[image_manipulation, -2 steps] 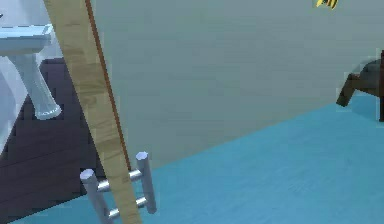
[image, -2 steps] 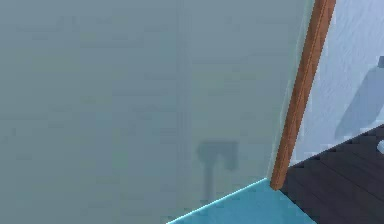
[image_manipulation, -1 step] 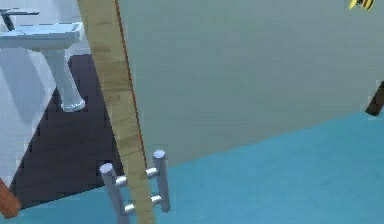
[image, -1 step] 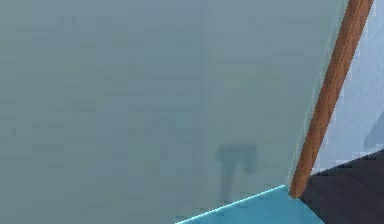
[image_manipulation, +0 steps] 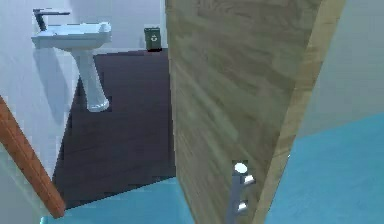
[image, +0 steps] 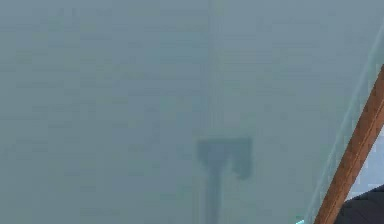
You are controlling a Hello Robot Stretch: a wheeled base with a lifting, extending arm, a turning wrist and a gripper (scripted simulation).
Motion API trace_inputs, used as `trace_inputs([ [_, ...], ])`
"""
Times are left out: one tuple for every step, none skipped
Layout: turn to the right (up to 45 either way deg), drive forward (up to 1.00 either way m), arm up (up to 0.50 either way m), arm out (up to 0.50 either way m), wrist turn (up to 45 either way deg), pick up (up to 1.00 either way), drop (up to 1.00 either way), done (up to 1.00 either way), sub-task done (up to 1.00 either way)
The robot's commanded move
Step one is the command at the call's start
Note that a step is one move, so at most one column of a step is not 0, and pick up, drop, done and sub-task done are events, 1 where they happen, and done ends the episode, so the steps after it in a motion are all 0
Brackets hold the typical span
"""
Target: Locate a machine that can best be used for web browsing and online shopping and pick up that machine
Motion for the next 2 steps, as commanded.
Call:
trace_inputs([
  [21.0, 0.0, 0.0, 0.0, 0.0, 0.0, 0.0, 0.0, 0.0],
  [0.0, 0.2, 0.0, 0.0, 0.0, 0.0, 0.0, 0.0, 0.0],
])
